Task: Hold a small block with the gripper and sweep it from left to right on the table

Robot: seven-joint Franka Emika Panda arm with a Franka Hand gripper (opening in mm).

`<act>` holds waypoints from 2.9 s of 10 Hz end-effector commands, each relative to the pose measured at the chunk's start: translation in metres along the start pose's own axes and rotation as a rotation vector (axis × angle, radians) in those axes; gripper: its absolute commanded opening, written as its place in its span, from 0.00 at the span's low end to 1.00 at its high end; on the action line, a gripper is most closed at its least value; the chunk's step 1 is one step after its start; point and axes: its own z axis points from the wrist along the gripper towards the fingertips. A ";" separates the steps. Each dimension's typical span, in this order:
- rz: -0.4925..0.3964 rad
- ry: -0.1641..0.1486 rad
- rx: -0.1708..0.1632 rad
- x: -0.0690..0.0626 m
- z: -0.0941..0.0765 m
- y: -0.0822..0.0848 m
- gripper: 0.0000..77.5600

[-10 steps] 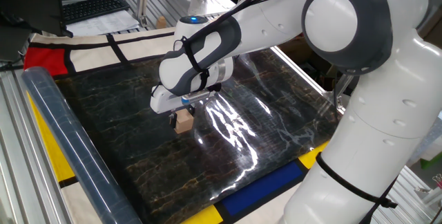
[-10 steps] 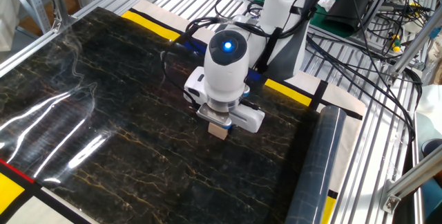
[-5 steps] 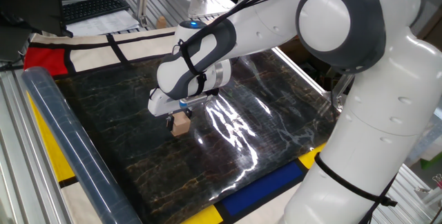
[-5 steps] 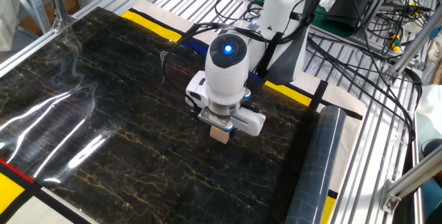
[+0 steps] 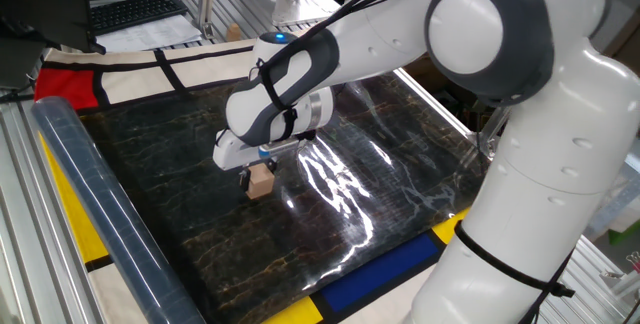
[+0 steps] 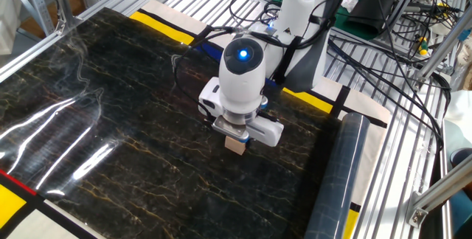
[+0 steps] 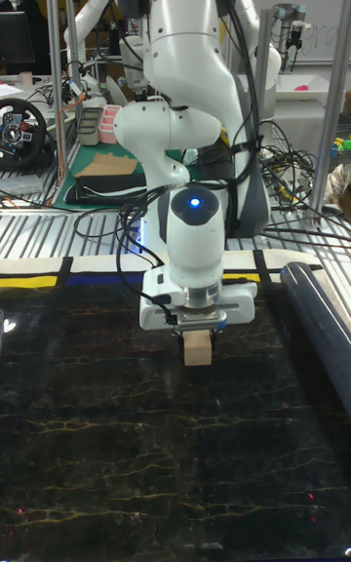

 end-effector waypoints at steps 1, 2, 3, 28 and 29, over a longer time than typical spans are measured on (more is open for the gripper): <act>0.001 -0.016 -0.018 -0.004 0.010 0.006 0.01; 0.004 -0.017 -0.019 -0.003 0.011 0.007 0.01; 0.005 -0.019 -0.019 -0.003 0.012 0.008 0.01; -0.072 -0.072 0.067 -0.008 0.028 0.019 0.01; -0.072 -0.071 0.067 -0.008 0.028 0.019 0.01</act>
